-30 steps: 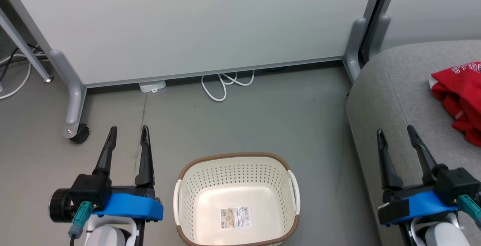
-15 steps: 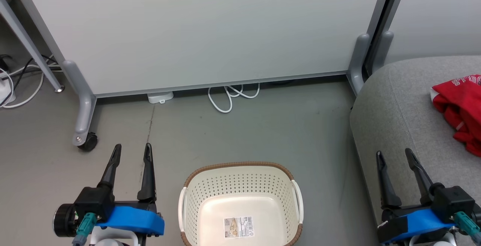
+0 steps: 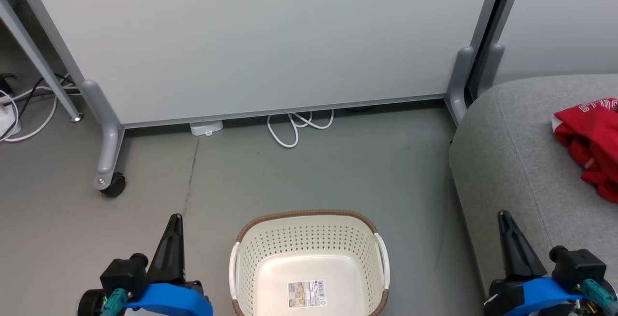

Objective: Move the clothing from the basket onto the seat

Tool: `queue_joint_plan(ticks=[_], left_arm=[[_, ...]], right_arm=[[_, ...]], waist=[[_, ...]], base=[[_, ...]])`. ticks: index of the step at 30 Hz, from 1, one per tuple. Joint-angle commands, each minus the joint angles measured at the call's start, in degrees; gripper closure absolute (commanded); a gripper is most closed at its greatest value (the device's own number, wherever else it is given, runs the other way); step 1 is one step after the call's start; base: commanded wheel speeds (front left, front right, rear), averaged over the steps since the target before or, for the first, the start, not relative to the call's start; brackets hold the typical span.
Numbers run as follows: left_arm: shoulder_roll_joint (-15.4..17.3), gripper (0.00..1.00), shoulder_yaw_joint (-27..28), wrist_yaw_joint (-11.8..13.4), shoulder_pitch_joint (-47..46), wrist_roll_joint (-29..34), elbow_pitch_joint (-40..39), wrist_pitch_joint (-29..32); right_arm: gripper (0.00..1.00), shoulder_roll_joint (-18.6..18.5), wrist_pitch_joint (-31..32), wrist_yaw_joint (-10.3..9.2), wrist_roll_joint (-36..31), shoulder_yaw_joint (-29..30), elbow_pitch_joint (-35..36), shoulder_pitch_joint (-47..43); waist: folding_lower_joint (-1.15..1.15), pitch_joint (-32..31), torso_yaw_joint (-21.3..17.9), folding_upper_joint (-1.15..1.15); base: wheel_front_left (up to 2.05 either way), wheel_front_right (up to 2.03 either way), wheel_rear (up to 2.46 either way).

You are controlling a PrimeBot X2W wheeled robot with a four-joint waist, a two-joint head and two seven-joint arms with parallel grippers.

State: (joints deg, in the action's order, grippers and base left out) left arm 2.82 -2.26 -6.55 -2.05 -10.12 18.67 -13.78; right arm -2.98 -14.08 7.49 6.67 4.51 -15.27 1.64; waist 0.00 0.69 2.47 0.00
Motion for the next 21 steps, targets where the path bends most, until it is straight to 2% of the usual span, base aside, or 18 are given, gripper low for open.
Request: queue_joint_plan(ticks=[1,21], left_arm=[[0.1,1.00,0.7,0.0,-1.4,-2.0,-0.8,0.5],[0.1,1.00,2.6,-0.3,-2.1,-22.9,-2.2,5.4]], right_arm=[[1.00,-0.1,0.6,0.00,2.2,0.5,0.7,1.0],[1.00,-0.1,5.5,0.00,24.0,0.6,1.3,1.8]], waist=[[0.00,0.0,0.0,0.00],[0.00,-0.1,-0.4,0.00]], base=[[0.00,0.00,0.00],[0.00,0.00,0.00]])
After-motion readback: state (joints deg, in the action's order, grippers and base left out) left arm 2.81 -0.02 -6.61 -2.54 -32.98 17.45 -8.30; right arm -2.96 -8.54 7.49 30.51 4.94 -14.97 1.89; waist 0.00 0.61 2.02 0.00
